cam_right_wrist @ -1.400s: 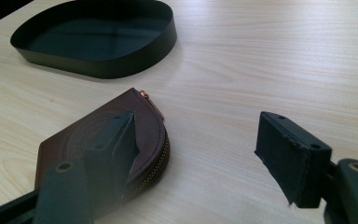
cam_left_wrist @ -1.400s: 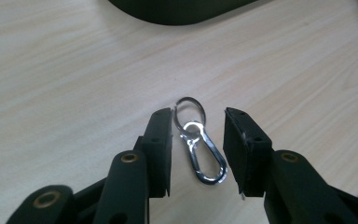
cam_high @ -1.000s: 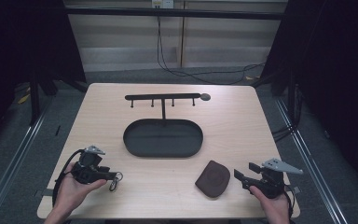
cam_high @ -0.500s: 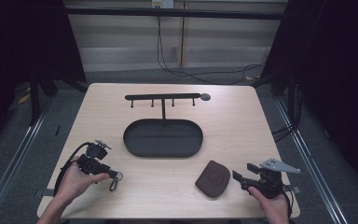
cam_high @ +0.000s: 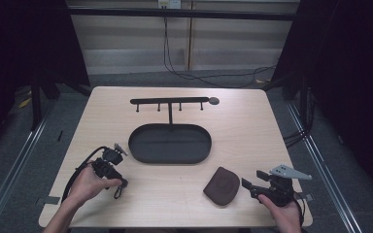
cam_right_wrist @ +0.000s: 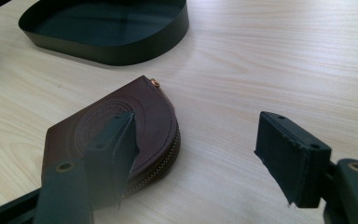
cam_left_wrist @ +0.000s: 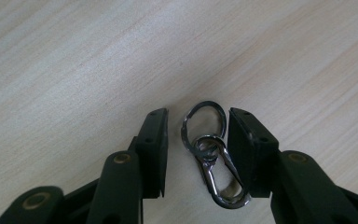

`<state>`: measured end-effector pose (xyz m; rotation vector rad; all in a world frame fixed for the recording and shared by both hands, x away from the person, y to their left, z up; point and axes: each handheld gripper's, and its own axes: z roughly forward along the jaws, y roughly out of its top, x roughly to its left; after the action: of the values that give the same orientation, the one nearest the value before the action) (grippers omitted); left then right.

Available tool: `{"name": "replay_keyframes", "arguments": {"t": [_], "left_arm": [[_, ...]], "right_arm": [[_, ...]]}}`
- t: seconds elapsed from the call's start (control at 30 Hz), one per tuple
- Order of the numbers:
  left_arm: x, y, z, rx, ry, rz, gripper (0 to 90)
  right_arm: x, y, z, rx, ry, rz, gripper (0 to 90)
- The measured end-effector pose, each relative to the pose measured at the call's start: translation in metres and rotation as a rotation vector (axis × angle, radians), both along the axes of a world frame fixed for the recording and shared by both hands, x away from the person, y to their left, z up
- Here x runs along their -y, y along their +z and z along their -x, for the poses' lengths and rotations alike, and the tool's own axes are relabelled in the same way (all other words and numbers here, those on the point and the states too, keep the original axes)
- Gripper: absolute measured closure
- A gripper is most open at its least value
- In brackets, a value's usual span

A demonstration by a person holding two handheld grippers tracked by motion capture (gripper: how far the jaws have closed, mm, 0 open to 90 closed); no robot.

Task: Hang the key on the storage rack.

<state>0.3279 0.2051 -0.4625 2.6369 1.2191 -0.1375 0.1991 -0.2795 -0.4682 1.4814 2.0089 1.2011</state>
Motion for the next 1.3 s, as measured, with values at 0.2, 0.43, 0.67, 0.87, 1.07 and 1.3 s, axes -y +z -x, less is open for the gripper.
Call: {"name": "replay_keyframes", "arguments": {"t": [0.2,0.43,0.67,0.87,1.07,1.3], "left_arm": [[0.002,-0.002,0.000,-0.016,-0.013,-0.008,61.4],[0.002,0.000,0.001,-0.011,-0.036,-0.009,72.7],[0.002,0.001,0.001,-0.015,-0.037,-0.004,74.9],[0.003,0.004,0.002,-0.007,-0.048,0.000,76.8],[0.004,0.014,0.001,0.006,-0.065,0.014,88.9],[0.007,0.012,0.003,-0.012,-0.075,-0.007,89.4]], "right_arm": [[-0.001,0.000,0.000,-0.005,0.006,0.002,29.0],[-0.001,-0.001,-0.001,-0.009,0.006,0.003,29.0],[-0.001,-0.001,-0.001,-0.013,0.008,0.006,29.1],[-0.001,-0.002,-0.001,-0.016,0.012,0.007,29.0],[-0.002,-0.002,-0.002,-0.018,0.015,0.008,29.0],[-0.002,-0.002,-0.001,-0.019,0.014,0.010,29.0]]}}
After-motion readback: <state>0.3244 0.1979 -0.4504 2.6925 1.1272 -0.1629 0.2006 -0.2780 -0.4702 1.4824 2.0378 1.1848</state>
